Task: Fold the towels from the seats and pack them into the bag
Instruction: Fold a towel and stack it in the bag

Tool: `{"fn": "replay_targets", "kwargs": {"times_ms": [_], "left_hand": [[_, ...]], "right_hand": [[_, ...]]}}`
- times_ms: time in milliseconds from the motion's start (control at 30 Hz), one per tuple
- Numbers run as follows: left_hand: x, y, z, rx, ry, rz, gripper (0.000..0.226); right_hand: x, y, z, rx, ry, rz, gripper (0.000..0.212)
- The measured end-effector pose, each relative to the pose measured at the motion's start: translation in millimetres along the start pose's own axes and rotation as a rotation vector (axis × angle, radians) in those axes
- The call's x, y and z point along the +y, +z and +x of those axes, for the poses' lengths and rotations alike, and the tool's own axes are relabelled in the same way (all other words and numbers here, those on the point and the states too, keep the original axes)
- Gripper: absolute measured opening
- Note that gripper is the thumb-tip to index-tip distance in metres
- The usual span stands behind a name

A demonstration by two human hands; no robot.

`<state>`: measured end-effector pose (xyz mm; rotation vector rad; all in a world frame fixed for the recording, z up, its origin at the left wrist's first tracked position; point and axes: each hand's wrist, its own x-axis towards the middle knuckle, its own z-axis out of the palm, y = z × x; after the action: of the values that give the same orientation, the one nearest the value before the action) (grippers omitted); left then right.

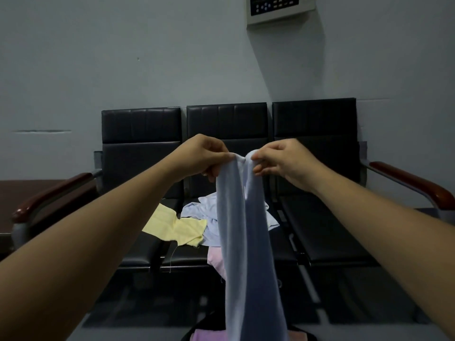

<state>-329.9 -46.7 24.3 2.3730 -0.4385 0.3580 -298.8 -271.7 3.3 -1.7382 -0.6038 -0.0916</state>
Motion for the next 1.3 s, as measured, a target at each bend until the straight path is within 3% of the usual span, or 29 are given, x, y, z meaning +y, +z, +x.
{"fn": "replay_targets", "kwargs": {"times_ms": [100, 233, 367, 467, 533, 633, 700, 767, 833, 900, 1000, 1067, 1300], "left_hand": [[-1, 3, 2, -0.003, -0.006, 0.016, 0.023], [-4, 1, 1, -0.013, -0.046, 0.01, 0.025], [-11, -4, -5, -0.21, -0.129, 0.004, 0.022], [-22, -8, -12, -0.249, -0.206, 0.025, 0.037], [-31, -10, -15, -0.217, -0.205, 0.001, 0.044], [-34, -8, -13, 0.004, -0.11, 0.022, 0.027], [-26, -7, -7, 0.198, -0.012, -0.129, 0.02], [-16, -12, -3, 0.31, 0.067, -0.334, 0.013], [-14, -17, 3, 0.371, 0.084, -0.299, 0.013], [-17, -15, 5, 0.346, 0.03, -0.08, 0.019], [-23, -1, 4, 0.281, 0.008, 0.07, 0.026], [-25, 8, 4, 0.282, 0.003, 0.027, 0.022], [-46, 32, 3, 0.298, -0.157, -0.484, 0.021]], "right_hand": [[-4, 14, -2, -0.105, -0.058, -0.191, 0.022], [-6, 21, -2, -0.032, -0.097, -0.196, 0.014], [1, 18, 5, 0.127, -0.055, -0.055, 0.019], [10, 4, 10, 0.292, -0.014, -0.074, 0.016], [17, -4, 9, 0.347, 0.008, -0.145, 0.016], [26, -11, 10, 0.377, 0.052, -0.193, 0.017], [17, -15, 13, 0.401, 0.039, -0.043, 0.017], [-1, -20, 17, 0.406, -0.05, 0.282, 0.012], [-11, -27, 19, 0.371, -0.109, 0.444, 0.014], [-6, -31, 18, 0.311, -0.031, 0.206, 0.019], [14, -37, 18, 0.258, 0.052, -0.092, 0.009], [21, -39, 17, 0.245, 0.027, -0.091, 0.007], [19, -23, 14, 0.107, -0.027, 0.244, 0.005]]}}
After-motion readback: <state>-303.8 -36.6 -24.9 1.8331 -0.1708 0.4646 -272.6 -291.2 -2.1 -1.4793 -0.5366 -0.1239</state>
